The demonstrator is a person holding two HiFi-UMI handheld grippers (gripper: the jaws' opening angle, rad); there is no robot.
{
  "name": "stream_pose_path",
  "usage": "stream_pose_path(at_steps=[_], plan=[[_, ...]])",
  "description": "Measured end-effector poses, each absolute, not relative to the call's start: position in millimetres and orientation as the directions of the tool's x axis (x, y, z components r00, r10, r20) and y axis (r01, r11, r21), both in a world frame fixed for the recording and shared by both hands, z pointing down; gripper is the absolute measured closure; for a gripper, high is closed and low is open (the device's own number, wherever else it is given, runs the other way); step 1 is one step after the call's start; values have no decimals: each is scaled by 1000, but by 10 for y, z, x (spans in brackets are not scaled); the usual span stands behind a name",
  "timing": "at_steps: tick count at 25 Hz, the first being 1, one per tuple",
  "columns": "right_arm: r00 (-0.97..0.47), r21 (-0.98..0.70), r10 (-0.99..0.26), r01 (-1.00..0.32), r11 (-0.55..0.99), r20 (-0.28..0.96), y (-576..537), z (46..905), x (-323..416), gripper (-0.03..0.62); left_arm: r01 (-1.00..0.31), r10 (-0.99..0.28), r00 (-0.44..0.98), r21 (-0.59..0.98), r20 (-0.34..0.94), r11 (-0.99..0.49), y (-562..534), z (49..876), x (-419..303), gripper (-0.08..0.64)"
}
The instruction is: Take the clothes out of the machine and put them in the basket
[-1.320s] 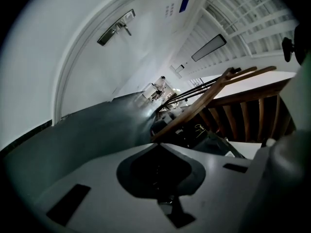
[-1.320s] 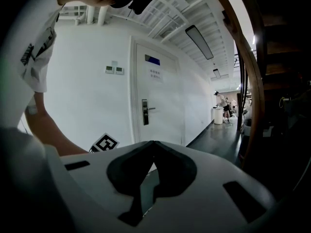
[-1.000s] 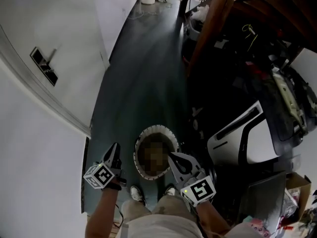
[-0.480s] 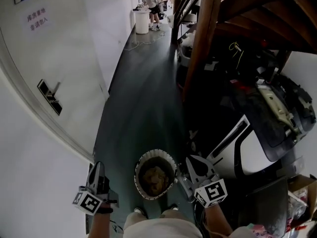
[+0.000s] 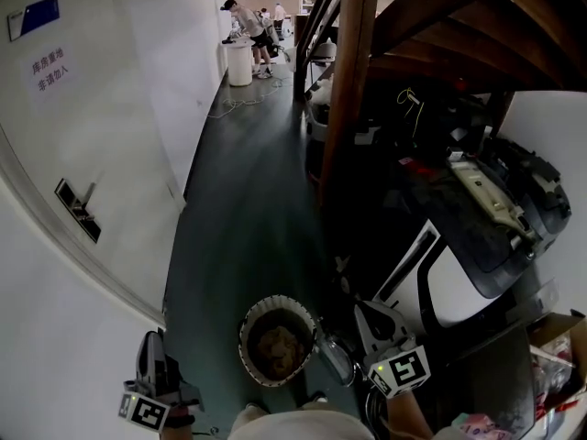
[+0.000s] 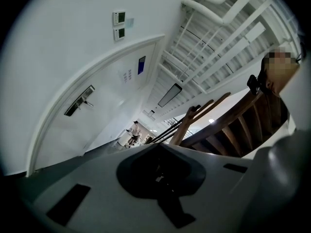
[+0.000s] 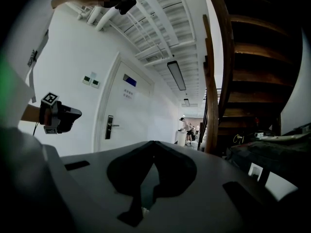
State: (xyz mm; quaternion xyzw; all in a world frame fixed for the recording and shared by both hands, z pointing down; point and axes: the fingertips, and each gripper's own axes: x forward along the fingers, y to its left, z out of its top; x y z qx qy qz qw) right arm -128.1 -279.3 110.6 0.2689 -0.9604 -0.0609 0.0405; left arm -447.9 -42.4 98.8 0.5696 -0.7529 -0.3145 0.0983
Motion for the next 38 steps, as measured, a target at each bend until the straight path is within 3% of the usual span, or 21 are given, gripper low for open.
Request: stream_pose_path(at_steps=[20,38], plan=[[-885,162,-465,-459,874,2,-2719,945,-1416,580,-805,-909,-315,584,-274,103,-594,839,-4347,546],[-906,182,-418,-402,897,60,-2452,1116,-1569,580,-773,-913,-341,619,-225,137,-374,1040,-4300,546]])
